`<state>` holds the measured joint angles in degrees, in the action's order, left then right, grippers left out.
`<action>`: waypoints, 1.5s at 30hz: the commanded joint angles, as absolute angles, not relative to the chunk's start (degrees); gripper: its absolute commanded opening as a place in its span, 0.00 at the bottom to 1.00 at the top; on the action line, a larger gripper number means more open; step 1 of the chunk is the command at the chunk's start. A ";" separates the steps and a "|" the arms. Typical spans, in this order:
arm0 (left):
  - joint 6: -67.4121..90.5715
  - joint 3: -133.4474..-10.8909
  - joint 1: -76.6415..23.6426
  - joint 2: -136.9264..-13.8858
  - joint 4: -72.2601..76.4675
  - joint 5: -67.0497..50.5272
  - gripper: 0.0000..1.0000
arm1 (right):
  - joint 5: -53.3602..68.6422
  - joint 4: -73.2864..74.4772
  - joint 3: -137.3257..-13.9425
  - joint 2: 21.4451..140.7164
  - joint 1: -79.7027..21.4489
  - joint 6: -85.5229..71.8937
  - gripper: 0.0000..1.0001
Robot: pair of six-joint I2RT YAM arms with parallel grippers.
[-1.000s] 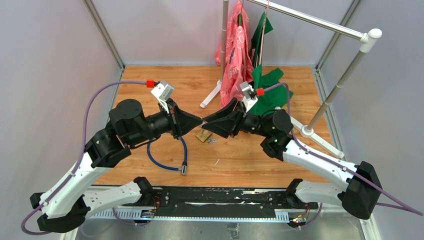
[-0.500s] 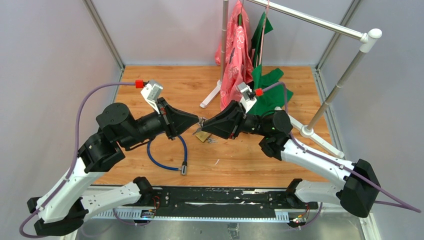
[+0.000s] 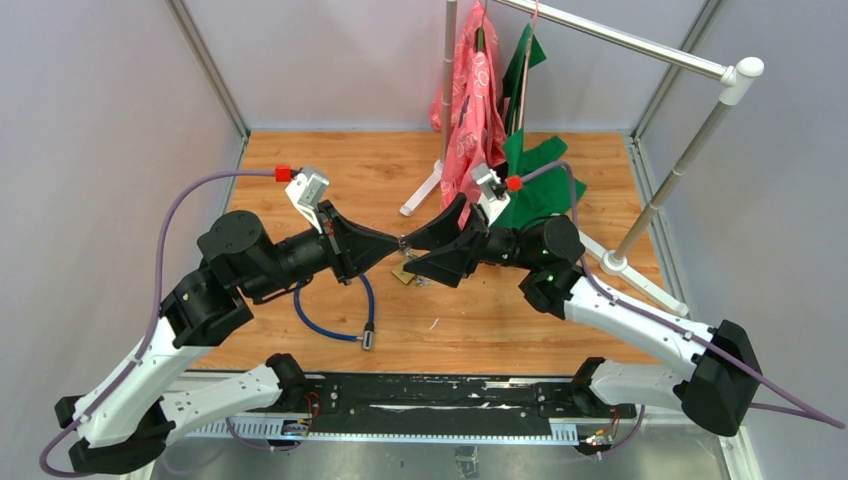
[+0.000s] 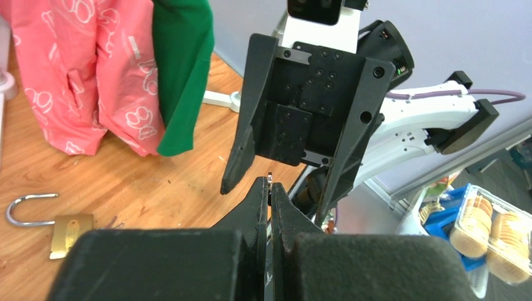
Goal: Unlock with the key
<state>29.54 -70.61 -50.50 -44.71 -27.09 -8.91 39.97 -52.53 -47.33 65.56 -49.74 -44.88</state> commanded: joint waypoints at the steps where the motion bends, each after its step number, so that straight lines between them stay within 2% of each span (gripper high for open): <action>1: 28.80 -70.33 -50.76 -43.86 -23.91 -12.87 0.00 | 43.28 -50.81 -51.12 64.33 -49.16 -41.82 0.66; 6: 28.69 -70.42 -50.71 -43.79 -21.97 -16.93 0.00 | 49.39 -50.64 -53.75 64.89 -48.96 -42.11 0.72; 12: 29.48 -70.31 -50.73 -44.02 -19.24 -20.07 0.00 | 53.34 -53.52 -55.33 65.99 -48.85 -44.37 0.72; 20: 29.75 -70.49 -50.72 -44.20 -17.95 -20.72 0.00 | 54.21 -53.48 -56.45 66.09 -48.61 -44.55 0.47; 32: 30.02 -70.34 -50.76 -44.11 -17.87 -20.46 0.00 | 53.38 -52.67 -56.43 65.68 -48.60 -44.18 0.24; 35: 29.94 -70.22 -50.71 -44.12 -18.02 -20.31 0.00 | 53.02 -52.20 -56.21 65.49 -48.60 -43.82 0.26; 40: 29.81 -70.36 -50.72 -44.27 -17.86 -20.40 0.00 | 51.89 -49.48 -56.47 65.07 -48.65 -41.75 0.39; 45: 29.74 -70.40 -50.71 -44.20 -17.89 -20.41 0.00 | 50.31 -46.80 -56.49 64.35 -48.60 -39.79 0.44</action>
